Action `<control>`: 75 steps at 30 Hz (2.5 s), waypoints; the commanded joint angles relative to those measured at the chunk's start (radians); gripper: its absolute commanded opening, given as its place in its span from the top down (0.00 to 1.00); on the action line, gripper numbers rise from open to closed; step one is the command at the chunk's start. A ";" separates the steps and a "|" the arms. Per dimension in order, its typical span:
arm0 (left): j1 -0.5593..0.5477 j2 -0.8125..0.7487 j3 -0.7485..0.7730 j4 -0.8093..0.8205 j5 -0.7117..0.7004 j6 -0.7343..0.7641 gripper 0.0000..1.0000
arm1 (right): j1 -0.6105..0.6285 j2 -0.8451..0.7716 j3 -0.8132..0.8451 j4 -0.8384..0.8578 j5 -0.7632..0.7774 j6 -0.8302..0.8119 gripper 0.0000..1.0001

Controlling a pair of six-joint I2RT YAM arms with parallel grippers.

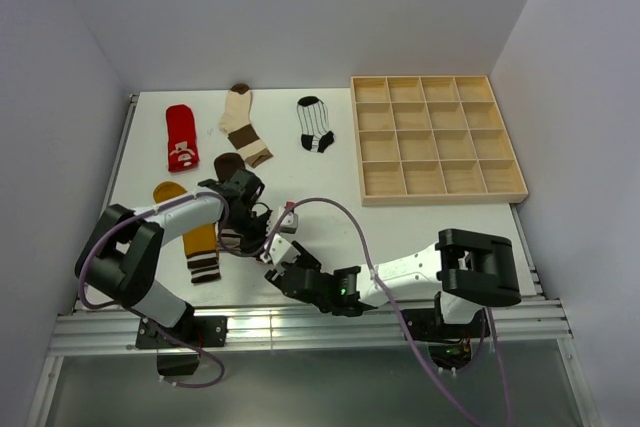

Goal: Roll the socks
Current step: Pick up the sock at the center of the board.

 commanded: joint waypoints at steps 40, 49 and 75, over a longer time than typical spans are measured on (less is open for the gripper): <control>0.041 0.287 0.194 -0.381 0.048 0.176 1.00 | -0.104 0.241 0.254 -0.183 -0.155 -0.259 0.38; 0.065 0.348 0.251 -0.447 0.065 0.210 1.00 | -0.122 0.271 0.263 -0.204 -0.195 -0.262 0.40; 0.137 0.529 0.490 -0.681 0.159 0.258 0.72 | -0.173 0.307 0.285 -0.278 -0.288 -0.216 0.89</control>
